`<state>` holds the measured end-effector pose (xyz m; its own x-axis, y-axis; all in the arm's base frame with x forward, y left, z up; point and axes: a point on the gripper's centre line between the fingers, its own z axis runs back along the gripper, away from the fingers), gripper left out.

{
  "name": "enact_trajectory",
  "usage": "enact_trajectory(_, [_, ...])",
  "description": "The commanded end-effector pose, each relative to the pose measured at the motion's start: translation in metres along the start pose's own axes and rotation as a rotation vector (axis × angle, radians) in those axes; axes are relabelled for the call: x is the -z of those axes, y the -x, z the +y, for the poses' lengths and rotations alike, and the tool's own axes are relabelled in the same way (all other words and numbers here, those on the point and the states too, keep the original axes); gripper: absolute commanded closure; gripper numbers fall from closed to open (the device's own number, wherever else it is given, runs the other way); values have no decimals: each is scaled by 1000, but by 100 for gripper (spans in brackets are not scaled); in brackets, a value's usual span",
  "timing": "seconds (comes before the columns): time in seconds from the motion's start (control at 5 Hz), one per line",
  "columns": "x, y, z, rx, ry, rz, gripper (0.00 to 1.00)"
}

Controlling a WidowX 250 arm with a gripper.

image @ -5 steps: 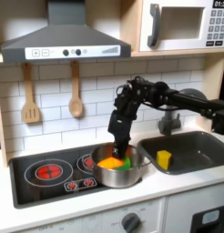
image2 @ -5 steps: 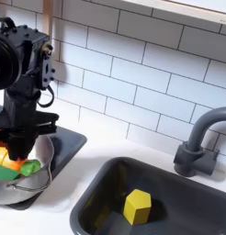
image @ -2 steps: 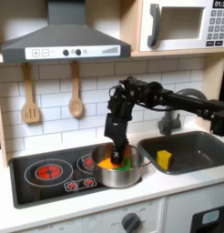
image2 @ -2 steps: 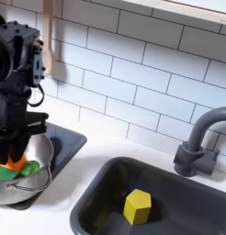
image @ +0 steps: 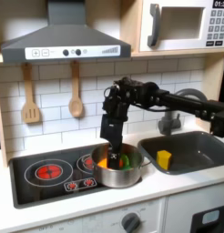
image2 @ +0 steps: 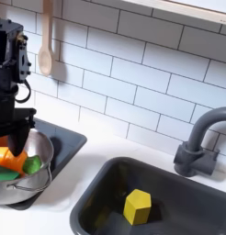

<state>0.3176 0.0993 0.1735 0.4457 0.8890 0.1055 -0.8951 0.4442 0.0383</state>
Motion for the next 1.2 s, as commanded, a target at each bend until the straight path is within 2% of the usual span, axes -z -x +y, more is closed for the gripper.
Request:
enact_trajectory(0.0, [10,4,0,-40,-14,26,0])
enact_trajectory(0.2, [9,4,-2,-51,-6,13,0])
enact_trajectory(0.4, [4,-1,-4,-94,6,5,0])
enact_trajectory(0.6, [16,0,0,-100,-13,15,0])
enact_trajectory(0.8, [8,0,-9,-73,-1,-16,0])
enact_trajectory(1.0, [11,-3,-15,-63,-7,-14,0])
